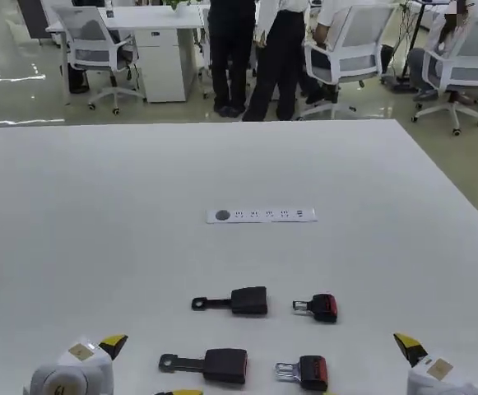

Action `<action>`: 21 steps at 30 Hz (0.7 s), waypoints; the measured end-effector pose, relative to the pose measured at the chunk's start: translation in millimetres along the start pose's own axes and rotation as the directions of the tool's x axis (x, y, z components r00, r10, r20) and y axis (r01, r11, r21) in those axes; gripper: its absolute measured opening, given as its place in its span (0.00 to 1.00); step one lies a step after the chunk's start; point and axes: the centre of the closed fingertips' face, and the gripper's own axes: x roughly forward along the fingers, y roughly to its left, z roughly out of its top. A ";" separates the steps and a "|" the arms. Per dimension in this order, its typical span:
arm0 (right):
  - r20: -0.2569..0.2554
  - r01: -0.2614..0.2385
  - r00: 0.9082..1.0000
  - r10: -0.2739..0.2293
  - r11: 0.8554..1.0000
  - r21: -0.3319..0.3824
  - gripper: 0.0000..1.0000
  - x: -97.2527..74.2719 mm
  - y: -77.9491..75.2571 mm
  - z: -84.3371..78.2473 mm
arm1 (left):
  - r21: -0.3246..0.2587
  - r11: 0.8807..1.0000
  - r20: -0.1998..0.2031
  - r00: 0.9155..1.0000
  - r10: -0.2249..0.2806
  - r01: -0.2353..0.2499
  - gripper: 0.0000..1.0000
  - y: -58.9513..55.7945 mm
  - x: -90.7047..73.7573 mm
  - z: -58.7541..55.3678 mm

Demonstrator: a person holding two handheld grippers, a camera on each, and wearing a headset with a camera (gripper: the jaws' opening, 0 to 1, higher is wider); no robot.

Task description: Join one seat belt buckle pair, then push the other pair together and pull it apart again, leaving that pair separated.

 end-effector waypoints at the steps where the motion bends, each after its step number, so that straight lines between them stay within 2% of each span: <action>1: -0.001 0.000 1.000 0.000 1.000 0.001 0.99 0.0 -0.1 -0.1 | 0.001 1.000 0.000 1.000 0.000 0.000 0.99 0.4 0.0 0.1; 8: 0.006 -0.009 1.000 0.009 1.000 -0.004 0.99 0.7 0.9 1.0 | 0.010 1.000 0.008 1.000 -0.002 0.002 0.99 -1.8 -0.6 4.8; 21: 0.006 -0.006 1.000 0.006 1.000 0.002 0.99 2.9 -1.9 1.1 | 0.003 1.000 0.012 1.000 0.000 0.000 0.99 2.0 1.5 5.6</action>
